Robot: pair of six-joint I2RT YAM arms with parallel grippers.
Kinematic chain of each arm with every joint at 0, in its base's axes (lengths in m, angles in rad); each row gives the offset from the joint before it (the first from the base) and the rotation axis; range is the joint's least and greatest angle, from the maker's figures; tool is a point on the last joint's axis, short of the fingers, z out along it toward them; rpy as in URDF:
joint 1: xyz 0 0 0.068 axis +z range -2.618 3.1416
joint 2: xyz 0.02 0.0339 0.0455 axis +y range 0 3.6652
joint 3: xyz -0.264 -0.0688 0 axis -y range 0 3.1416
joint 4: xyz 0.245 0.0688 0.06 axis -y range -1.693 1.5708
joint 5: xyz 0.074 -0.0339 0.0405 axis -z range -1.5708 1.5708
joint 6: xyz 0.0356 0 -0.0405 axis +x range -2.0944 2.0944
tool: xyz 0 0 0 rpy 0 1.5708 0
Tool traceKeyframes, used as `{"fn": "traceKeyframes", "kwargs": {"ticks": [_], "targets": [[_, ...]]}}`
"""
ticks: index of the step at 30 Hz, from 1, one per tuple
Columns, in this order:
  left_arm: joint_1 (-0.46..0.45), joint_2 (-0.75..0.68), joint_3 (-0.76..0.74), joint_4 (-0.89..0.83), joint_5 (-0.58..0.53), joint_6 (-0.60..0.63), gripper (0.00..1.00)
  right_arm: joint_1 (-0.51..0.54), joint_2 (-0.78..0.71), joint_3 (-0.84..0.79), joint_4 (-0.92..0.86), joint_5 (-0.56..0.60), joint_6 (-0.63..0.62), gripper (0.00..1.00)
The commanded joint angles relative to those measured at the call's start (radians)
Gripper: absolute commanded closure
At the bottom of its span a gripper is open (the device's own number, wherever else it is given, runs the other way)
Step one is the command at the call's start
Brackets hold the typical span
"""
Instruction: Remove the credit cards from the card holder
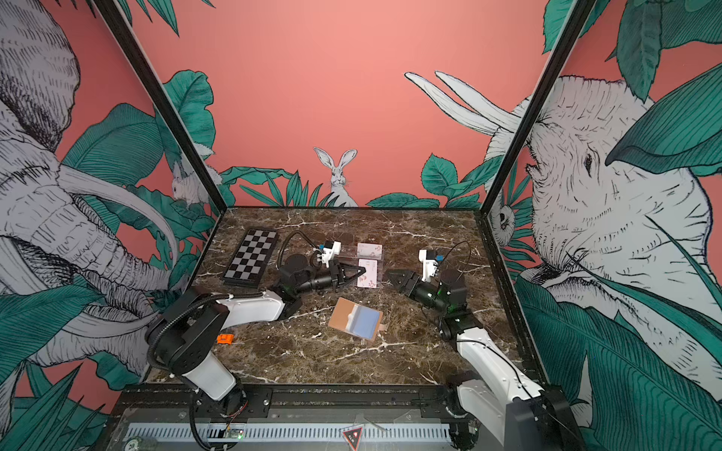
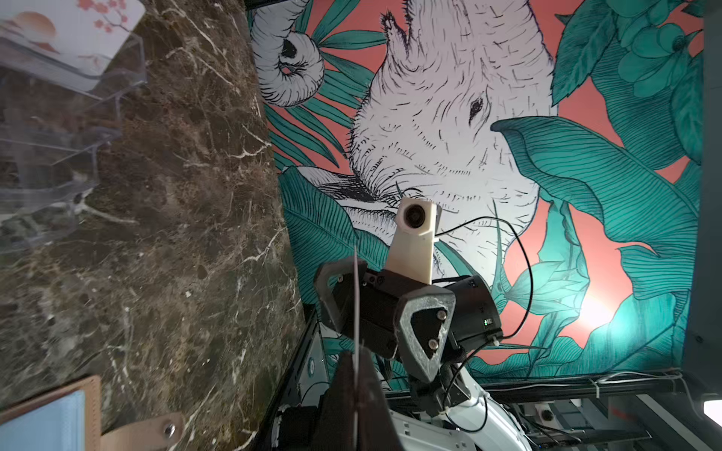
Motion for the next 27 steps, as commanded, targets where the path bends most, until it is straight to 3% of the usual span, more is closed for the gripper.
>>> {"fn": "traceKeyframes", "kwargs": {"ticks": [1, 7, 27], "targets": [[-0.006, 0.044, 0.037, 0.222, -0.003, -0.150, 1.00, -0.003, -0.015, -0.010, 0.146, -0.039, 0.048, 0.41], [-0.054, 0.120, 0.054, 0.364, -0.035, -0.243, 1.00, -0.003, -0.009, -0.034, 0.239, -0.048, 0.091, 0.48], [-0.074, 0.169, 0.074, 0.366, -0.036, -0.231, 1.00, 0.071, 0.099, -0.030, 0.371, -0.029, 0.140, 0.63]]}}
